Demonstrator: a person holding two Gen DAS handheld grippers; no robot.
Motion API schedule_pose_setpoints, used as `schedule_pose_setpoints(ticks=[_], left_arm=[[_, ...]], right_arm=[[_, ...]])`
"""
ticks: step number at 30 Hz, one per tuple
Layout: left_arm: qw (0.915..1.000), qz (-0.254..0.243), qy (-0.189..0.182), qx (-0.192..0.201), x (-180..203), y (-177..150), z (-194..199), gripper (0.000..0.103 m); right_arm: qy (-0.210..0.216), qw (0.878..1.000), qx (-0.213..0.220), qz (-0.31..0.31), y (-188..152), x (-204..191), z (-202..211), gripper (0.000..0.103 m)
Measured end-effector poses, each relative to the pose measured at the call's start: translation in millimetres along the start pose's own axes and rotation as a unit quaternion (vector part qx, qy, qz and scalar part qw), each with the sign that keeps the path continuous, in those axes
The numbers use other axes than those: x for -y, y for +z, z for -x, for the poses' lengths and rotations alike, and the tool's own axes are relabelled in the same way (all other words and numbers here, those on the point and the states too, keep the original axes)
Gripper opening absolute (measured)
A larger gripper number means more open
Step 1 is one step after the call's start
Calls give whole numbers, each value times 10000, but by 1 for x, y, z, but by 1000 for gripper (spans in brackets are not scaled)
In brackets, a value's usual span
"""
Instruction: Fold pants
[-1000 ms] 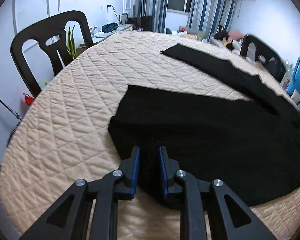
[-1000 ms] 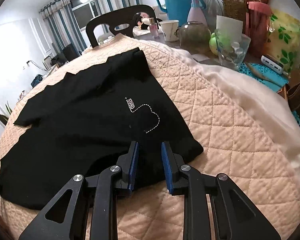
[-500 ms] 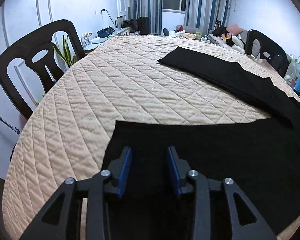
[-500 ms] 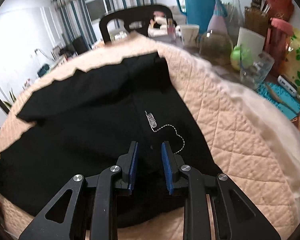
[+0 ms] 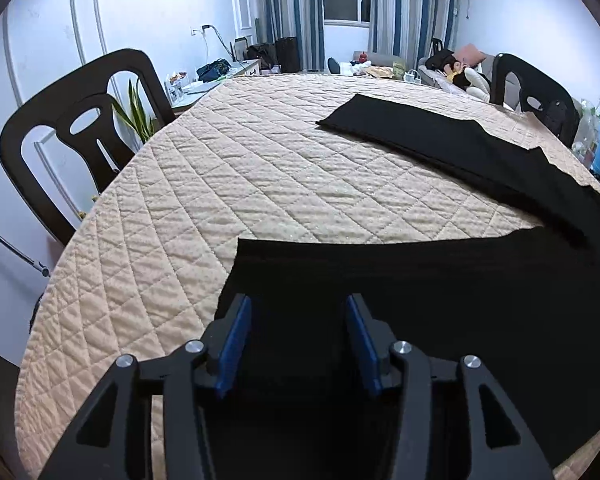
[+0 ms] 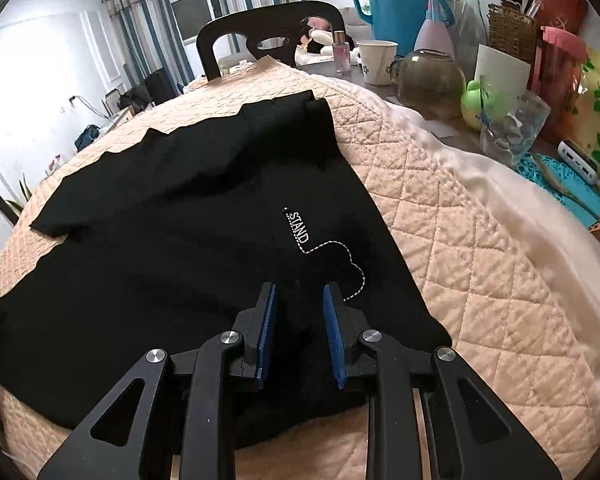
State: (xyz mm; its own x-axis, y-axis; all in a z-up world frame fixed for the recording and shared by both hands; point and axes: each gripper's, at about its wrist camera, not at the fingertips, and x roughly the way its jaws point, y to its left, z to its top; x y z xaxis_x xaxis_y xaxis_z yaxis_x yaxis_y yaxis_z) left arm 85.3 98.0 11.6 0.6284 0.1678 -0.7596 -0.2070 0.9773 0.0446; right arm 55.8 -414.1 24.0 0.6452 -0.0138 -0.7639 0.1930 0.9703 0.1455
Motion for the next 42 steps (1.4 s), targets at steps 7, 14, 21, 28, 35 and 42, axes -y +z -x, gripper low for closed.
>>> schedule_pose_setpoints(ticks=[7,14,21,28,35,42], left_arm=[[9993,-100,-308,199,14,-9,27,59],[9954,-376,-877,122,43,-28,41,63],[9919,-669,-1077,21,67,-27,40,63],[9903,-807,-1133,-31,73,-11,31,63],[9860,-955,-1363,85,79,41,32,63],[9817,-1252,-1414,252,101,107,19,67]], right_arm=[[283,9993,197,145,-1,-17,19,38],[538,9968,189,558,-12,-50,25,38],[688,9951,88,705,-17,-65,16,39],[707,9936,110,869,-6,-74,12,39],[808,9888,207,1236,32,-90,14,39],[944,9839,248,1500,93,-107,7,57]])
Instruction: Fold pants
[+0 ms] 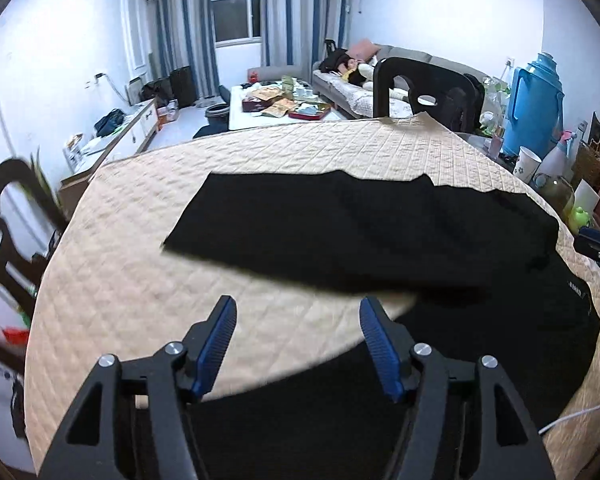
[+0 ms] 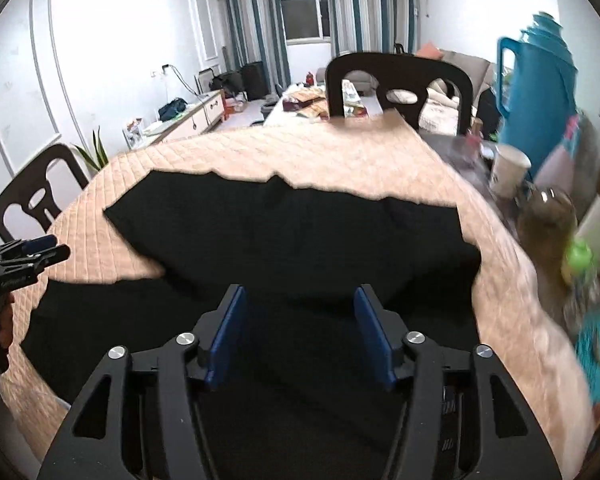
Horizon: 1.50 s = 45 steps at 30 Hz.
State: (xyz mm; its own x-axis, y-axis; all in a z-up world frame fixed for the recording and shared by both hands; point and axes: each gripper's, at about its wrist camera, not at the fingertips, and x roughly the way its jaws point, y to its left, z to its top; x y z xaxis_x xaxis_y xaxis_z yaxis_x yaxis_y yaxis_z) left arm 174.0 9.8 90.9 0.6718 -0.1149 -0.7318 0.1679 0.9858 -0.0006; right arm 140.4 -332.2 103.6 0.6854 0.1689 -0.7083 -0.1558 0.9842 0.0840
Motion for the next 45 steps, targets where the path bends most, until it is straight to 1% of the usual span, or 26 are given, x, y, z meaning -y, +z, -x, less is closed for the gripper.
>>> schedule_pose_setpoints(ticks=[2,5,9,13,15,17,21,24,27,28,29,30,31,32,33,34,35,36,37,38,39,42,45], left_arm=[[10000,-66,-41,-34,0,17,-13,67],[9997,-232,-37,-59,2,36,-34,69],[9987,-471,175,-105,3,59,-70,70],[9982,-405,213,-399,1,78,-115,70],[9976,-382,306,-485,1,85,-133,70],[9976,-369,309,-495,1,93,-147,70],[9978,-196,297,-569,-2,106,-171,71],[9971,-153,374,-650,-4,113,-190,71],[9959,-166,462,-762,-6,112,-203,72],[9953,-176,477,-819,-6,110,-207,73],[9961,-163,452,-735,-6,109,-206,73],[9961,-197,454,-734,-6,108,-205,73],[9960,-238,456,-726,-5,107,-204,71],[9961,-287,395,-736,-3,107,-203,62],[9963,-324,267,-750,-1,107,-203,46],[9963,-380,124,-762,2,108,-202,37],[9960,-454,33,-772,7,108,-202,19],[9955,-567,-12,-763,14,107,-200,8],[9949,-687,51,-733,20,105,-199,5],[9943,-798,153,-696,26,103,-198,3],[9939,-846,224,-677,28,104,-198,2],[9954,-645,210,-676,23,102,-189,2],[9966,-704,167,-406,20,96,-156,2]], right_arm=[[123,9998,-83,132,16,0,-11,58],[139,9994,-142,297,33,0,-29,58],[264,9980,-390,428,48,8,-65,58],[239,9970,-725,142,64,33,-107,58],[109,9967,-801,49,72,44,-124,58],[76,9963,-858,44,78,51,-136,58],[146,9946,-1031,-31,89,65,-160,58],[-14,9931,-1168,-75,92,75,-177,58],[-157,9920,-1255,-57,93,83,-189,58],[-208,9905,-1357,-45,91,85,-196,58],[-227,9894,-1434,-43,89,87,-200,58],[-215,9895,-1430,-37,87,88,-203,58],[-193,9905,-1363,-27,86,89,-202,58],[-177,9907,-1350,-26,86,89,-201,58],[-191,9906,-1352,-29,86,89,-201,53],[-314,9901,-1365,33,86,89,-201,41],[-268,9907,-1331,80,87,87,-201,28],[-206,9908,-1336,96,87,85,-201,18],[-274,9905,-1338,175,88,81,-201,16],[-333,9902,-1327,277,88,77,-200,9],[-344,9901,-1328,309,88,73,-200,6],[-376,9913,-1216,328,86,67,-190,5],[-183,9958,-868,207,90,63,-159,5]])
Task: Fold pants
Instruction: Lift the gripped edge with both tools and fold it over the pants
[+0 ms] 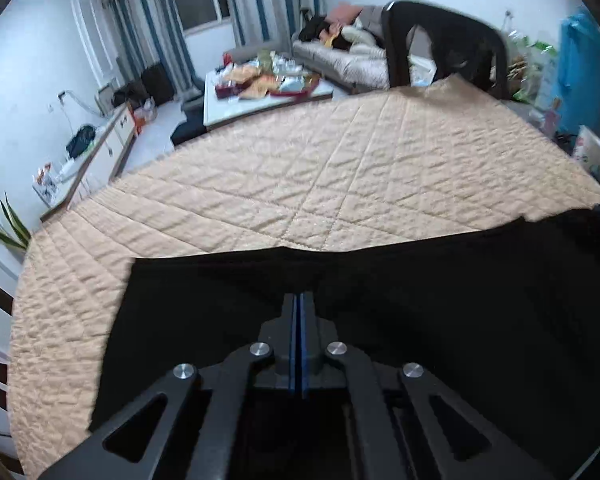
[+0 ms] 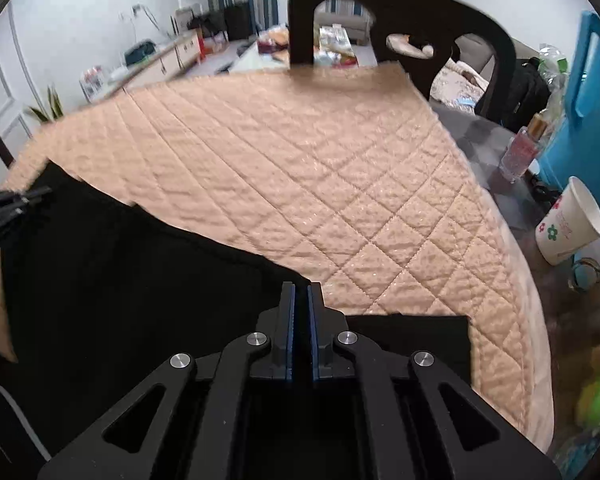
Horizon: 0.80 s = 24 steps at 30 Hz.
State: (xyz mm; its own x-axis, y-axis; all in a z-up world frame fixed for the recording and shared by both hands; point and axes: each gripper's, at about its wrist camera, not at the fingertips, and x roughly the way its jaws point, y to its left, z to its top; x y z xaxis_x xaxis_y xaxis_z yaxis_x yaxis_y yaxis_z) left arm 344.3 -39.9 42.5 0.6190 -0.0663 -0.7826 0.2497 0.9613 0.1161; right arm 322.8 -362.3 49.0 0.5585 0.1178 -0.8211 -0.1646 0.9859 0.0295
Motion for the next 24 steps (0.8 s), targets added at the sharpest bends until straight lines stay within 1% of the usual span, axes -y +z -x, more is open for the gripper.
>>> schedule_pose_setpoints(ticks=[3,7,9,11,14,18,22,24], left_arm=[[9991,91,-184,363,-5,-14,49,2],[9958,187,-416,795,-6,-32,111,2],[9933,279,-542,986,-7,-45,142,2],[9909,383,-648,1117,-9,-63,168,2],[9894,495,-821,1090,-7,-98,191,2],[9905,629,-947,780,-3,-151,194,2],[9883,952,-1094,482,-4,-200,187,2],[9864,1098,-1174,342,-4,-221,183,2]], right_arm=[[245,9986,449,-96,-8,-5,46,5],[496,9934,1015,-200,-32,-18,110,5],[589,9908,1205,-195,-48,-24,138,5],[642,9896,1266,-234,-62,-27,154,5],[668,9903,1179,-294,-94,-30,170,5],[742,9923,835,-528,-140,-27,172,5],[746,9930,323,-851,-191,-23,153,5],[911,9900,105,-1072,-215,-16,142,5]])
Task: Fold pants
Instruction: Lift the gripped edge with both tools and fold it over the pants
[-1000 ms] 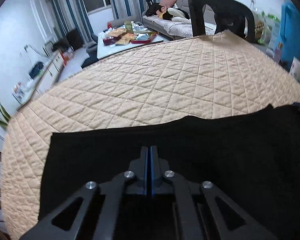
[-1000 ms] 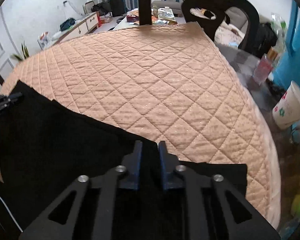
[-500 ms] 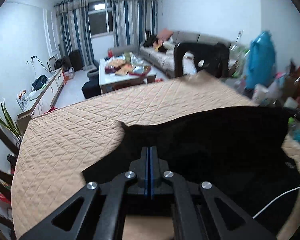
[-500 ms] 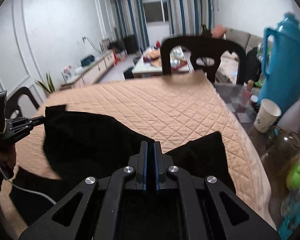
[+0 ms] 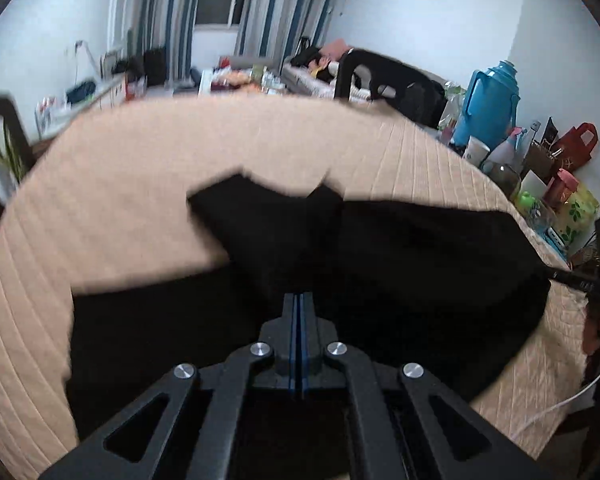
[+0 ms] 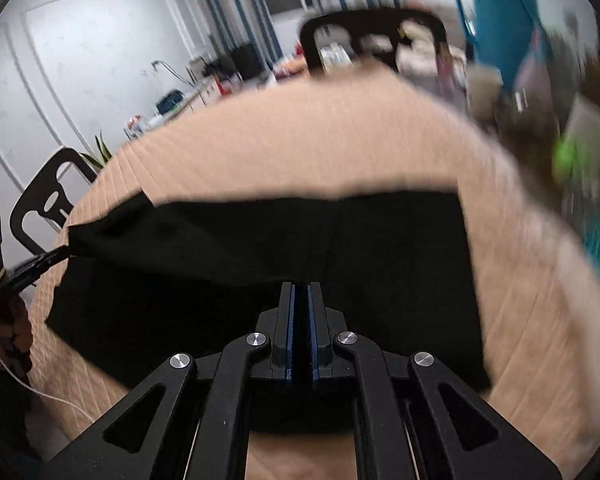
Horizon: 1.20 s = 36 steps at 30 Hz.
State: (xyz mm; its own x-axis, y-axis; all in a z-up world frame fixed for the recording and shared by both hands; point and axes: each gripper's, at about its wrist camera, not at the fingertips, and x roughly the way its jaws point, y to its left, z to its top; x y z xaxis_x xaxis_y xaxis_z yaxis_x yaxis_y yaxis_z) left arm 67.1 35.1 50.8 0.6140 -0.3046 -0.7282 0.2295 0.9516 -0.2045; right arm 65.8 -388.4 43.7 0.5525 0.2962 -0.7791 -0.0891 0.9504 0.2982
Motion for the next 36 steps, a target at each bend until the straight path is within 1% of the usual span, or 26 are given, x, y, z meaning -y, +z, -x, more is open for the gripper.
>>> schedule_pose_setpoints(ticks=[1,2,5,7,8,9,10,11,12,14,17,21,22,23,25,27,29,31,33,36], left_arm=[[10000,47,38,-32,-2,-9,0,2],[9999,102,64,-64,-5,-16,1,2],[9996,266,40,-80,-9,-29,8,3],[9996,242,165,27,-8,-27,14,5],[9995,204,199,108,-8,-23,17,14],[9995,173,194,171,-6,-18,18,32],[9994,100,213,241,-1,-10,18,41],[9992,-14,270,302,4,-5,15,53],[9985,-215,350,365,13,2,11,56],[9959,-618,527,395,31,12,-5,56],[9915,-1082,690,218,49,23,-40,57],[9862,-1248,1083,-84,51,28,-79,57],[9861,-1229,1108,-135,49,28,-85,57],[9867,-1206,1083,-83,47,28,-85,57],[9863,-1216,1116,-60,48,29,-85,52],[9844,-1297,1184,-46,51,29,-84,6],[9838,-1322,1209,-26,51,27,-83,2],[9847,-1220,1238,93,46,26,-74,1],[9877,-970,1195,270,35,23,-61,1],[9914,-482,1055,599,12,16,-33,1]], right_arm=[[58,9999,-63,-88,-9,4,-4,5],[16,9998,-88,-151,-15,7,-7,5],[139,9994,35,-329,-26,9,3,6],[27,9995,147,-263,-29,4,12,15],[-50,9995,210,-226,-30,3,17,26],[-75,9994,244,-227,-30,3,19,37],[-80,9992,277,-265,-31,3,21,41],[-84,9989,315,-334,-32,5,22,44],[-92,9985,352,-405,-33,7,24,44],[-159,9970,407,-643,-34,14,23,44],[-179,9945,465,-925,-37,24,22,44],[-235,9887,638,-1334,-39,43,26,44],[-199,9875,630,-1432,-39,47,24,44],[-136,9865,607,-1517,-38,51,21,44],[-109,9848,613,-1621,-37,54,17,44],[-131,9818,687,-1765,-36,56,15,44],[-178,9772,857,-1933,-37,56,18,44],[-277,9733,970,-2060,-41,57,24,44],[-370,9695,1097,-2161,-45,59,31,44],[-310,9678,1107,-2240,-46,66,32,44]])
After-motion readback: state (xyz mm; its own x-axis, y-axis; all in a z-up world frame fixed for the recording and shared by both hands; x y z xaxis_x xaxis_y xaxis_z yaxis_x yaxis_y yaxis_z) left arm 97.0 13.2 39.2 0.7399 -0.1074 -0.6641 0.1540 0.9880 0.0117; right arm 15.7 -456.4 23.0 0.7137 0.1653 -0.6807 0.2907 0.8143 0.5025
